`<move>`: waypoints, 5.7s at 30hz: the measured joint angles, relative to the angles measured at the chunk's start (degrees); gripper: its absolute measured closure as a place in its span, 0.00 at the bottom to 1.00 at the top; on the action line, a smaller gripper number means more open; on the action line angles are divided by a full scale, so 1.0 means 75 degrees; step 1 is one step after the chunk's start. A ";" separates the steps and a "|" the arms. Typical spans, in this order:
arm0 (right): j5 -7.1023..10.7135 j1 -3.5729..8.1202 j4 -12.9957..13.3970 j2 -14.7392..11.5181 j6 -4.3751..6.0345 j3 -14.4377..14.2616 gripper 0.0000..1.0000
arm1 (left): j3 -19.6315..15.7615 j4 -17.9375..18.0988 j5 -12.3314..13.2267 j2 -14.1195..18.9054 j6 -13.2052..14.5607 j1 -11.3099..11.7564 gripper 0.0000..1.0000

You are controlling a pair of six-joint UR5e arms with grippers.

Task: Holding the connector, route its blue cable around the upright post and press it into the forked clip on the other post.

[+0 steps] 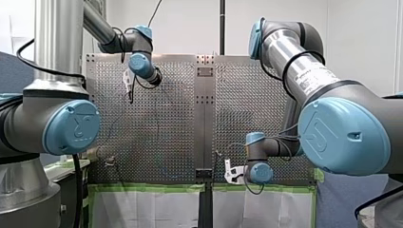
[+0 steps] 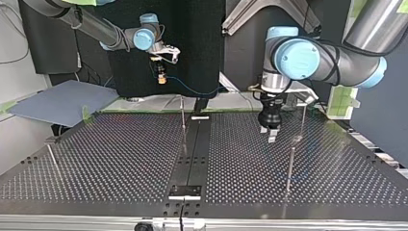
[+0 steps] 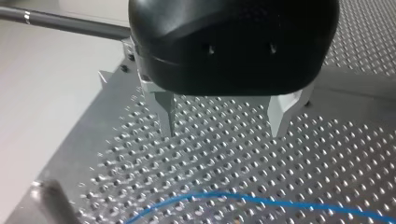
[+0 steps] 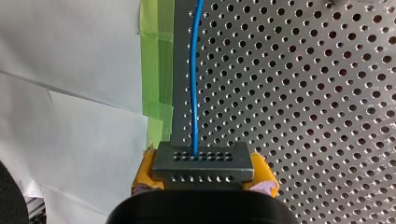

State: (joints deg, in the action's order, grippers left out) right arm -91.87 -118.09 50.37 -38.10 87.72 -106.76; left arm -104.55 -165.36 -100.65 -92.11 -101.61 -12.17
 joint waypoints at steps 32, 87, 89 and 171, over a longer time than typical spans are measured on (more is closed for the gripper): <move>0.0053 0.0060 0.0004 -0.0001 0.0025 0.0000 1.00 | -0.0137 0.1980 0.0329 -0.0215 0.1979 -0.0046 0.00; 0.0061 0.0094 0.0022 0.0000 0.0031 0.0003 1.00 | -0.0318 0.3663 -0.0442 -0.0966 0.5569 0.0069 0.00; 0.0060 0.0095 0.0023 -0.0001 0.0032 0.0002 1.00 | -0.0319 0.3697 -0.0439 -0.0984 0.5701 0.0068 0.00; 0.0061 0.0167 0.0024 0.0002 0.0035 0.0001 1.00 | 0.0489 0.3827 -0.0320 -0.1805 0.6195 0.0338 0.00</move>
State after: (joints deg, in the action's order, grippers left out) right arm -91.42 -116.84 50.55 -38.09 87.98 -106.75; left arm -100.88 -136.66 -103.05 -105.65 -55.15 -9.63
